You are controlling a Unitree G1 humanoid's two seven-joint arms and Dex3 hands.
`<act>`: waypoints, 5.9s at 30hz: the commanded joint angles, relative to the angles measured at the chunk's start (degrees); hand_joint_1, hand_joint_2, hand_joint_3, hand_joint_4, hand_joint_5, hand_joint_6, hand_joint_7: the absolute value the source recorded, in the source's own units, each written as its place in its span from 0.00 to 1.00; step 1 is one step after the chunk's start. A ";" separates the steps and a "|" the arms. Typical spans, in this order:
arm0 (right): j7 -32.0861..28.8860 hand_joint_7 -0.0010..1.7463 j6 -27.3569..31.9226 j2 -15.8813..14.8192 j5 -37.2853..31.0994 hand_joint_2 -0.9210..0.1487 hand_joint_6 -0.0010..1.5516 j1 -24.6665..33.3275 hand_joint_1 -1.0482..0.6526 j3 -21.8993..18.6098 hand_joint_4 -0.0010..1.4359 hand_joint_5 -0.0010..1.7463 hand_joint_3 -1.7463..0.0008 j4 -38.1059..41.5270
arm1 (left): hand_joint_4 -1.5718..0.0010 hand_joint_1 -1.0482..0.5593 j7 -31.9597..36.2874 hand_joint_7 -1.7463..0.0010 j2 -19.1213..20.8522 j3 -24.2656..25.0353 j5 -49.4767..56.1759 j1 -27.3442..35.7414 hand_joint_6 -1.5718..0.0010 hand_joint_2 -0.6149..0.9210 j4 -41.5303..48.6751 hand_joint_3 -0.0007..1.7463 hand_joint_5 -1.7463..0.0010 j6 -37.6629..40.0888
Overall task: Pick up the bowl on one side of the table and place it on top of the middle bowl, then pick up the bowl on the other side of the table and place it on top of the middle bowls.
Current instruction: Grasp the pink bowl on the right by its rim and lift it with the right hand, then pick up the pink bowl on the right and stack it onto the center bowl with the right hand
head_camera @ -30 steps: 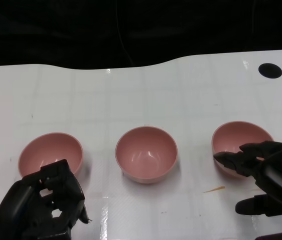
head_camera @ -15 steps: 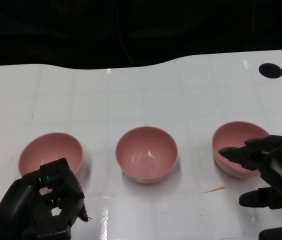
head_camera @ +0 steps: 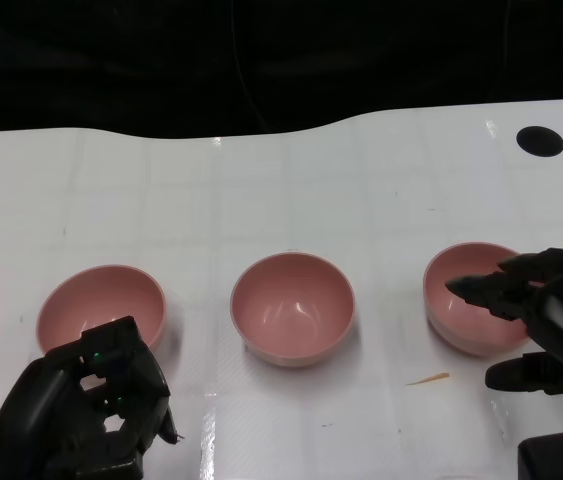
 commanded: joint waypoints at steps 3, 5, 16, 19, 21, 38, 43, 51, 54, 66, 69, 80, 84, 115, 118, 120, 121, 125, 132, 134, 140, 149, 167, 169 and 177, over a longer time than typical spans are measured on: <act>-1.28 0.00 -0.06 -1.37 0.16 0.00 0.32 -3.67 0.04 1.76 0.41 0.01 0.93 5.34 | 0.50 0.66 0.23 0.17 0.47 0.23 0.23 0.25 0.50 0.77 0.09 0.68 0.05 -0.41; -1.39 0.00 -0.18 -1.52 0.42 0.00 0.31 -4.18 0.04 2.38 0.40 0.00 0.94 6.55 | 0.50 0.65 0.28 0.17 0.46 0.18 0.33 0.40 0.50 0.77 -0.15 0.68 0.05 -0.44; -5.32 0.00 -1.28 -1.06 0.31 0.00 0.32 -5.79 0.06 6.15 0.40 0.00 0.96 14.23 | 0.50 0.65 0.11 0.17 0.47 0.27 -0.39 0.58 0.50 0.77 -0.65 0.67 0.05 0.20; -5.60 0.00 -1.19 -1.09 0.46 0.00 0.32 -6.38 0.06 7.19 0.40 0.00 0.96 15.88 | 0.50 0.65 -0.01 0.17 0.45 0.32 -0.26 0.49 0.50 0.77 -0.29 0.67 0.05 -0.23; -6.59 0.00 -1.11 -1.06 -0.07 0.00 0.32 -6.69 0.06 7.89 0.40 0.00 0.96 16.85 | 0.50 0.65 0.26 0.17 0.46 0.26 -0.02 0.54 0.50 0.77 -0.55 0.67 0.05 -0.11; -11.35 0.01 -3.87 -0.46 0.57 0.00 0.35 -9.54 0.11 12.55 0.42 0.01 0.98 25.48 | 0.51 0.65 0.38 0.17 0.32 -0.26 0.38 0.51 0.51 0.76 -0.58 0.68 0.05 -0.60; -13.41 0.01 -4.27 -0.46 0.37 0.00 0.37 -10.48 0.15 13.78 0.45 0.01 0.99 27.59 | 0.51 0.65 0.74 0.17 0.22 -0.39 0.35 0.62 0.50 0.77 -0.84 0.67 0.05 -0.28; -22.75 0.02 -9.15 0.38 0.55 0.00 0.61 -12.75 0.45 15.38 0.70 0.25 0.99 34.01 | 0.51 0.65 0.62 0.17 0.28 -0.19 0.24 0.35 0.51 0.77 -0.24 0.67 0.05 -0.49; -24.61 0.02 -12.03 0.80 1.96 0.00 0.75 -13.48 0.50 15.38 0.60 0.71 0.97 36.48 | 0.51 0.66 0.69 0.17 0.32 -0.21 0.39 0.42 0.51 0.77 -0.29 0.67 0.05 -0.55; -26.51 0.97 -18.63 1.92 5.84 0.01 0.37 -15.09 0.58 15.66 0.50 1.00 0.79 42.41 | 0.51 0.65 0.62 0.17 0.16 -0.33 0.37 0.45 0.51 0.77 -0.10 0.67 0.05 -0.76; -25.36 1.00 -18.60 1.92 6.45 0.00 0.34 -15.04 0.57 15.53 0.49 1.00 0.79 42.27 | 0.51 0.65 0.47 0.17 0.17 -0.30 0.31 0.44 0.51 0.77 -0.06 0.67 0.05 -0.90; -27.59 1.00 -20.80 1.30 6.97 0.01 0.35 -14.48 0.56 14.72 0.53 1.00 0.77 40.54 | 0.51 0.65 1.01 0.17 -0.08 -0.48 0.99 0.38 0.50 0.77 0.05 0.67 0.05 -1.23; -29.98 1.00 -22.77 0.74 6.93 0.02 0.35 -14.35 0.58 14.13 0.54 1.00 0.75 39.54 | 0.51 0.65 1.08 0.18 -0.16 -0.67 1.01 0.63 0.50 0.77 -0.49 0.67 0.05 -0.83; -25.63 1.00 -23.50 -1.40 7.82 0.30 0.38 -13.14 0.56 9.15 0.58 1.00 0.42 26.35 | 0.50 0.65 0.85 0.18 0.14 -0.33 0.64 0.52 0.50 0.76 -0.16 0.68 0.06 -0.97; -23.80 1.00 -23.43 -1.20 8.74 0.32 0.39 -13.22 0.55 8.29 0.59 1.00 0.39 23.34 | 0.50 0.65 0.86 0.18 0.23 -0.30 0.73 0.55 0.50 0.76 -0.26 0.68 0.06 -1.05; -22.44 1.00 -23.16 -1.02 9.08 0.33 0.38 -13.37 0.54 7.81 0.59 1.00 0.38 21.78 | 0.50 0.65 0.55 0.17 0.21 -0.22 0.48 0.42 0.50 0.77 0.02 0.68 0.05 -1.27; -21.93 1.00 -23.20 -0.97 9.13 0.34 0.38 -13.47 0.54 7.61 0.58 1.00 0.38 21.22 | 0.50 0.65 0.46 0.17 0.20 -0.21 0.35 0.38 0.50 0.77 0.10 0.68 0.05 -1.27; -21.05 1.00 -23.54 -0.79 9.28 0.35 0.38 -13.83 0.54 7.15 0.58 1.00 0.38 20.07 | 0.50 0.65 0.51 0.17 0.22 -0.26 0.67 0.28 0.50 0.77 0.37 0.68 0.05 -1.58; -18.73 1.00 -24.31 -0.02 10.47 0.40 0.39 -14.66 0.54 6.91 0.60 1.00 0.34 16.52 | 0.50 0.65 0.56 0.18 0.20 -0.33 0.93 0.19 0.50 0.77 0.60 0.67 0.06 -1.77; -17.76 1.00 -24.38 0.17 10.65 0.43 0.39 -14.87 0.54 6.86 0.61 1.00 0.32 15.45 | 0.50 0.65 0.39 0.18 0.22 -0.34 0.89 0.11 0.50 0.77 0.78 0.67 0.06 -1.93; -16.01 1.00 -24.70 2.04 10.57 0.46 0.39 -16.03 0.54 7.31 0.62 1.00 0.33 12.92 | 0.50 0.65 0.65 0.17 0.08 -0.45 1.41 0.14 0.50 0.77 0.87 0.67 0.06 -2.62; -13.65 1.00 -26.84 6.12 11.40 0.38 0.37 -18.74 0.54 8.34 0.61 1.00 0.42 12.07 | 0.50 0.65 0.93 0.17 0.01 -0.65 2.10 0.07 0.50 0.77 1.20 0.67 0.06 -3.30; -12.01 1.00 -28.09 10.85 10.15 0.41 0.40 -20.57 0.51 10.15 0.65 1.00 0.38 11.79 | 0.51 0.65 0.20 0.16 -0.16 -0.63 2.25 -0.36 0.51 0.77 2.79 0.67 0.06 -5.27; -12.14 1.00 -28.17 11.11 9.93 0.41 0.40 -20.65 0.52 10.34 0.65 1.00 0.38 11.81 | 0.51 0.65 0.06 0.16 -0.12 -0.62 2.15 -0.42 0.51 0.77 2.93 0.67 0.06 -5.37; -12.11 1.00 -28.34 11.33 9.66 0.41 0.40 -20.61 0.52 10.09 0.65 1.00 0.39 11.90 | 0.51 0.65 0.04 0.16 -0.11 -0.64 2.13 -0.44 0.51 0.78 3.03 0.67 0.06 -5.50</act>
